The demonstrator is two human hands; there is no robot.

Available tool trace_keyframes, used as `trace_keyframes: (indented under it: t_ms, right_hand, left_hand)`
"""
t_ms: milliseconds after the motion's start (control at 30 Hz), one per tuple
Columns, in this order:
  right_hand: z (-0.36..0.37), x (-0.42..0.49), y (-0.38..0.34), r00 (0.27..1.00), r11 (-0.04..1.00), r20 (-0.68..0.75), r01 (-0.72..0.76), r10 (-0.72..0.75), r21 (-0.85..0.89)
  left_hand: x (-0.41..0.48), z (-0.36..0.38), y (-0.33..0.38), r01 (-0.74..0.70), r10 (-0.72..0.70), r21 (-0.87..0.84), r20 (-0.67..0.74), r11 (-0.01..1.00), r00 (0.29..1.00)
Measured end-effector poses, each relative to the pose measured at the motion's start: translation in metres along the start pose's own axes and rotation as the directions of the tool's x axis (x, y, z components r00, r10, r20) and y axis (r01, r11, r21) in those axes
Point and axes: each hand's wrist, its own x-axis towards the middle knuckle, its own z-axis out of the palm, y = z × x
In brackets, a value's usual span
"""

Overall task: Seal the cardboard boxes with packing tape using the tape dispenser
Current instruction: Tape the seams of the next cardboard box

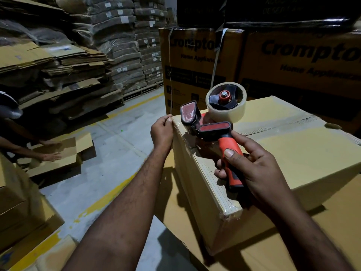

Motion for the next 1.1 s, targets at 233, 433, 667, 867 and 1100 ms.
trace_keyframes:
  t_ms: [233, 433, 667, 867, 1100]
  right_hand:
    - [0.001, 0.000, 0.002, 1.000, 0.997, 0.016, 0.015, -0.014, -0.072]
    - [0.003, 0.000, 0.005, 0.999, 0.997, 0.023, 0.036, -0.034, -0.069]
    - [0.004, -0.001, 0.003, 0.995, 0.994, 0.002, 0.100, -0.100, -0.046]
    - [-0.028, 0.002, -0.018, 0.966, 0.978, -0.169, 0.177, -0.194, -0.111]
    - [-0.080, 0.012, -0.015, 0.884, 0.930, -0.360, 0.185, -0.299, -0.319]
  left_hand:
    - [-0.010, 0.003, 0.014, -0.032, 0.049, 0.229, -0.069, 0.973, 0.996]
    - [-0.027, 0.001, 0.032, 0.185, -0.184, -0.022, 0.044, 0.983, 0.982]
    - [-0.045, 0.001, 0.034, 0.361, -0.280, -0.105, 0.446, 0.927, 0.850]
    - [-0.042, -0.008, 0.039, 0.315, -0.280, -0.002, 0.453, 0.949, 0.846]
    - [-0.029, -0.009, 0.032, 0.360, -0.294, -0.055, 0.472, 0.931, 0.831]
